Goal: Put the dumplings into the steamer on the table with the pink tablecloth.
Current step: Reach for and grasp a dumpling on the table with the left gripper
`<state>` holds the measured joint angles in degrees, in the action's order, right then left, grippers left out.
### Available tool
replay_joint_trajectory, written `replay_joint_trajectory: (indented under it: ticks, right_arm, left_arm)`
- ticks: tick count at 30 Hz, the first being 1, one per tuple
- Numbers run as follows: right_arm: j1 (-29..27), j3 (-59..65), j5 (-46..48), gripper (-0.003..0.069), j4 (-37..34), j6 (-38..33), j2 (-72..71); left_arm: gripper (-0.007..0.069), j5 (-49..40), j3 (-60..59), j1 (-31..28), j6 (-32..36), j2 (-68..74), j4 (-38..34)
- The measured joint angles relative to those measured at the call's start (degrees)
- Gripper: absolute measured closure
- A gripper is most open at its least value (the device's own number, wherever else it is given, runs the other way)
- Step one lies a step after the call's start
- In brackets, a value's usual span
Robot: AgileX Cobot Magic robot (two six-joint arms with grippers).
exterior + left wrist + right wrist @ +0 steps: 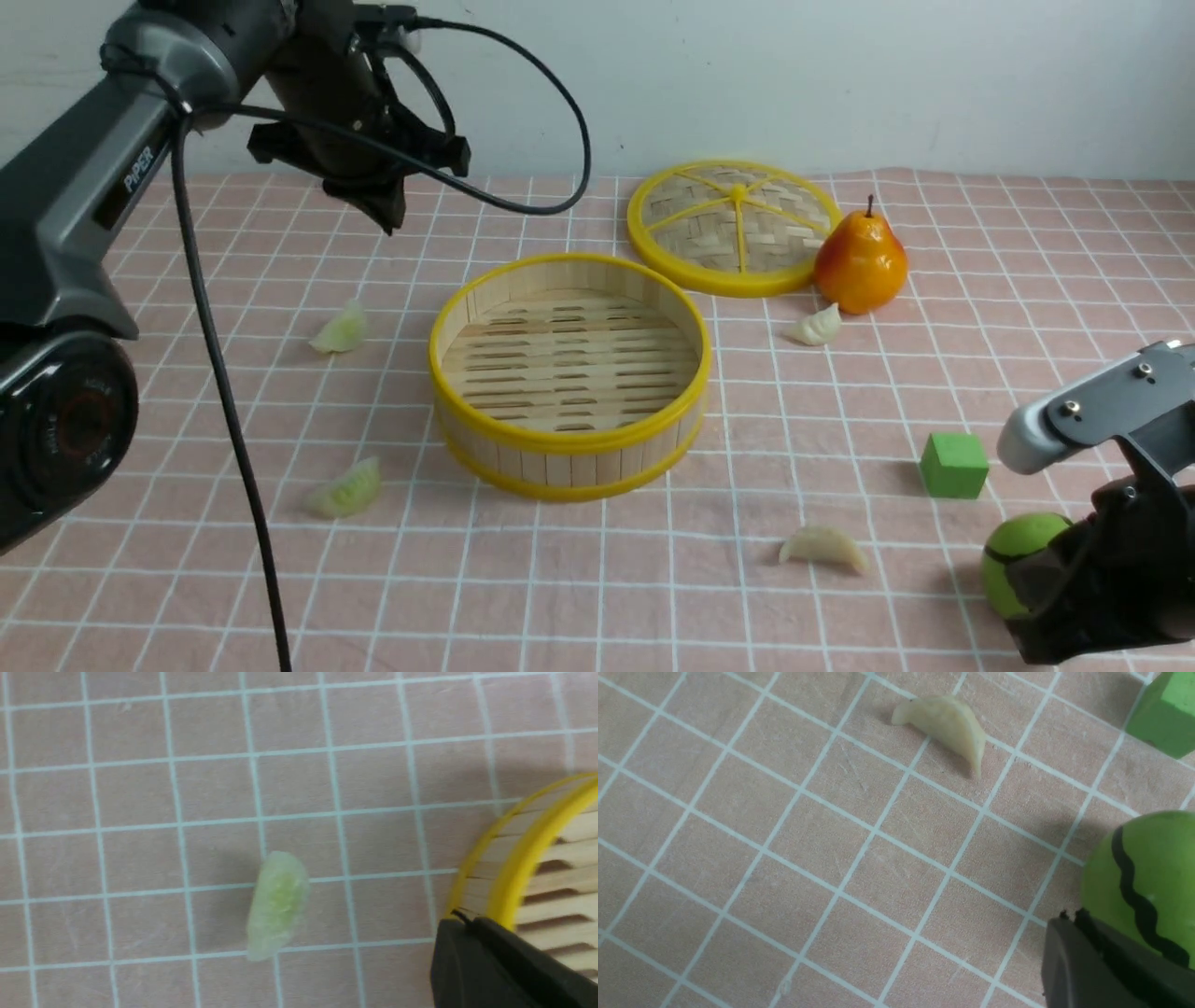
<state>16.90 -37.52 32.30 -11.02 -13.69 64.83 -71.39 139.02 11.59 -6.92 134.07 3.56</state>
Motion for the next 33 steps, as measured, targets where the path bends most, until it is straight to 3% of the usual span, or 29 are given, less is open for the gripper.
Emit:
replay_joint_trajectory:
  ticks: [3, 9, 13, 17, 21, 29, 33]
  right_arm:
    - [0.0, 0.0, 0.0, 0.0652, 0.0, 0.0, 0.0]
    - [0.0, 0.0, -0.3, 0.0648, 0.0, 0.0, 0.0]
    - [0.0, 0.0, -0.3, 0.0648, -0.1, 0.0, 0.0]
    - [0.0, 0.0, -0.3, 0.0646, -0.1, 0.0, 0.0]
    - [0.0, 0.0, -0.5, 0.0645, -0.1, 0.0, 0.0]
    - [0.0, 0.0, -0.7, 0.0645, -0.1, 0.0, 0.0]
    - [0.0, 0.0, -0.8, 0.0641, -0.1, 0.0, 0.0]
  left_arm:
    - [0.0562, 0.0, 0.0, -0.9, -0.1, 2.0, 1.2]
    - [0.0256, 0.1, 0.0, -3.5, -0.5, 7.3, 4.1]
    - [0.0197, 0.1, 0.0, -4.3, -1.4, 9.9, 3.8]
    - [0.0237, 0.2, 0.0, -4.5, -1.7, 11.7, 3.3]
    - [0.0381, 0.9, 0.0, -4.5, -1.7, 12.3, 2.3]
    - [0.0384, 0.7, 0.0, -4.5, -1.5, 11.0, 1.2]
    - [0.0384, 0.3, -0.1, -4.5, -1.3, 6.3, -4.2]
